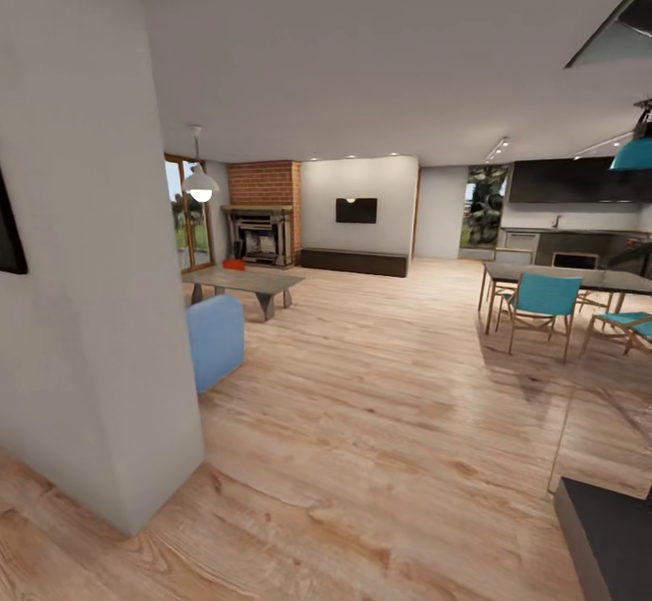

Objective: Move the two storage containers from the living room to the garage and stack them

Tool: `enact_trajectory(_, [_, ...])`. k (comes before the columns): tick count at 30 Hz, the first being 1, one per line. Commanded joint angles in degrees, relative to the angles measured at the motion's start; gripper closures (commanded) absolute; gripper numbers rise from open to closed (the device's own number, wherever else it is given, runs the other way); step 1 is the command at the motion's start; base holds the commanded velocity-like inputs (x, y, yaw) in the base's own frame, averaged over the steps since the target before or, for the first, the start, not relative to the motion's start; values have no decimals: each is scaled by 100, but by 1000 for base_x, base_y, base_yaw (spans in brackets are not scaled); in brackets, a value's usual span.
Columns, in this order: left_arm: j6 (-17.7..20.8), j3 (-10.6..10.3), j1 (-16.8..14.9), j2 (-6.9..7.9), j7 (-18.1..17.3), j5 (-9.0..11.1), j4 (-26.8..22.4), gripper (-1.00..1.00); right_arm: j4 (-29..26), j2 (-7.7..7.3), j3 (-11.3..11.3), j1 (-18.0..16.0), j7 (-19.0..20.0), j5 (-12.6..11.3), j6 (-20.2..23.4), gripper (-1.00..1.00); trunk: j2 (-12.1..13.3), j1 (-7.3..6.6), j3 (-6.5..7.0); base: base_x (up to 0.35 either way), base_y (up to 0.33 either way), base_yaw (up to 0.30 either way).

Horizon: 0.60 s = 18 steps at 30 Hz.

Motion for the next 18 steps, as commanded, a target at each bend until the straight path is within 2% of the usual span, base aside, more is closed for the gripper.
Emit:
enact_trajectory(1, [-15, -12, -3, -1, 9, 24, 2, -100, 18, 3, 45, -9, -20, -10, -26, -100, -4, 4, -7, 325, 121, -250])
enact_trajectory(11, [-12, -12, -3, 3, 9, 24, 2, -100, 18, 6, 45, -9, -20, -10, -26, -100, -4, 4, -7, 325, 100, -243])
enact_trajectory(18, [-7, -12, -3, 4, 9, 24, 2, -100, 18, 7, 45, -9, -20, -10, -26, -100, -4, 4, -7, 326, 25, -62])
